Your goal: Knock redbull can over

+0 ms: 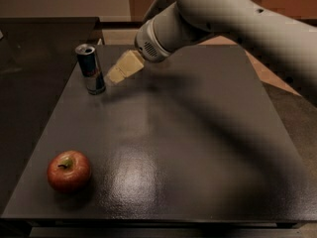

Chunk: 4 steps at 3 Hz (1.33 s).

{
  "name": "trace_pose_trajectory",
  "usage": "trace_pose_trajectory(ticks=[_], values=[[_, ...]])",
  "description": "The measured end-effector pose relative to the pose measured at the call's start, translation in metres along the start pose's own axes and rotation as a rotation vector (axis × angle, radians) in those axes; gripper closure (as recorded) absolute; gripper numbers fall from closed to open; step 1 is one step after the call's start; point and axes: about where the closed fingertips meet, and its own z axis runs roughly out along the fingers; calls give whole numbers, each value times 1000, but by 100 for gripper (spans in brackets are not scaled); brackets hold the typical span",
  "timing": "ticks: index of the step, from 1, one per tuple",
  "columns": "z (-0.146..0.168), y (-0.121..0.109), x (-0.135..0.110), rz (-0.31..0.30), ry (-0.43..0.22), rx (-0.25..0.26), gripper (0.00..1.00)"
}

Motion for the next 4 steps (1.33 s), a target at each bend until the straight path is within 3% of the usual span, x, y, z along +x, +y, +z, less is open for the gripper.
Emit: trace_pose_trajectory(ticks=[2,4], values=[[43,18,-42,-15,-110,-93,0],[76,29,-51,-13,-103,-161,0]])
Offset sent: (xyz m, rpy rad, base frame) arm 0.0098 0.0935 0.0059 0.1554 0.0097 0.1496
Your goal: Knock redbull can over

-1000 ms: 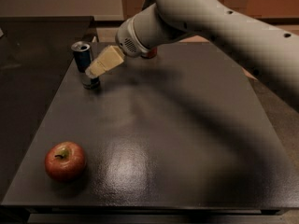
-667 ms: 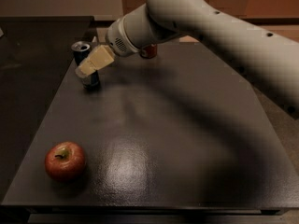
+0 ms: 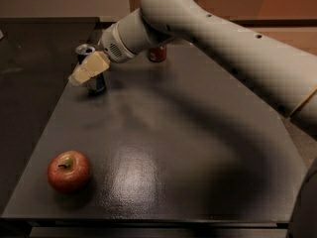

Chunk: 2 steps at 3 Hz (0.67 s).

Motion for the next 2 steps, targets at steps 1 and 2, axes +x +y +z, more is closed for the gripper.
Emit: trace_pose_trajectory(ticks=[1,2], values=[[10,0,3,10,13,-9,0],[18,-2,5,29,11,-21,19]])
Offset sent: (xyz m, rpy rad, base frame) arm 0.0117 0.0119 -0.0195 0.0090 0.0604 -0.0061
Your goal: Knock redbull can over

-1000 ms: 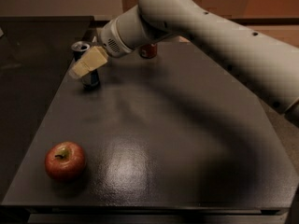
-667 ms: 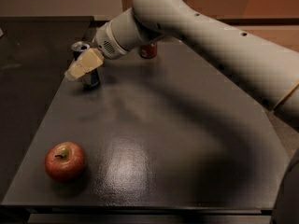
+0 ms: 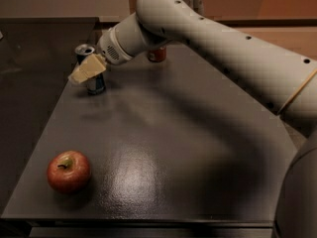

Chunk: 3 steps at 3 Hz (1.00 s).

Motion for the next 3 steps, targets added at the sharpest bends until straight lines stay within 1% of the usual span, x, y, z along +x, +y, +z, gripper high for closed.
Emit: trace_pose_trajectory(ticks=[1,2,3], values=[[5,-3,1,25,-15,-15,41],[1,-7,0,36,-41,-18,65],[-21,-8,1,13,-25,-1,88]])
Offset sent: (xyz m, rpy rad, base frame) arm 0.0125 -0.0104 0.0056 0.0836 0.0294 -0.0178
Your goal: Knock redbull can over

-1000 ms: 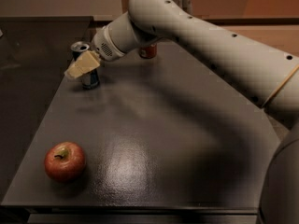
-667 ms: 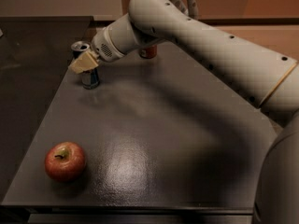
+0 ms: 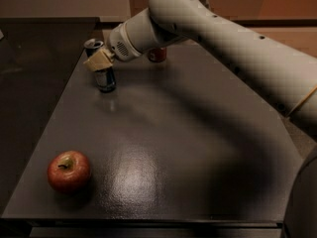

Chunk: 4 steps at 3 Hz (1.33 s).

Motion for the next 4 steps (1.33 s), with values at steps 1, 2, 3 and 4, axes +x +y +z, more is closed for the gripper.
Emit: trace_pose_trajectory(ticks=[1,2,3,4], values=[[-31,2,4,-61,70,27,100],[-59,6,15,-141,176,47,100],[-81,10,42,-219,332,67,100],[-97,13,66,-279,476,97,100]])
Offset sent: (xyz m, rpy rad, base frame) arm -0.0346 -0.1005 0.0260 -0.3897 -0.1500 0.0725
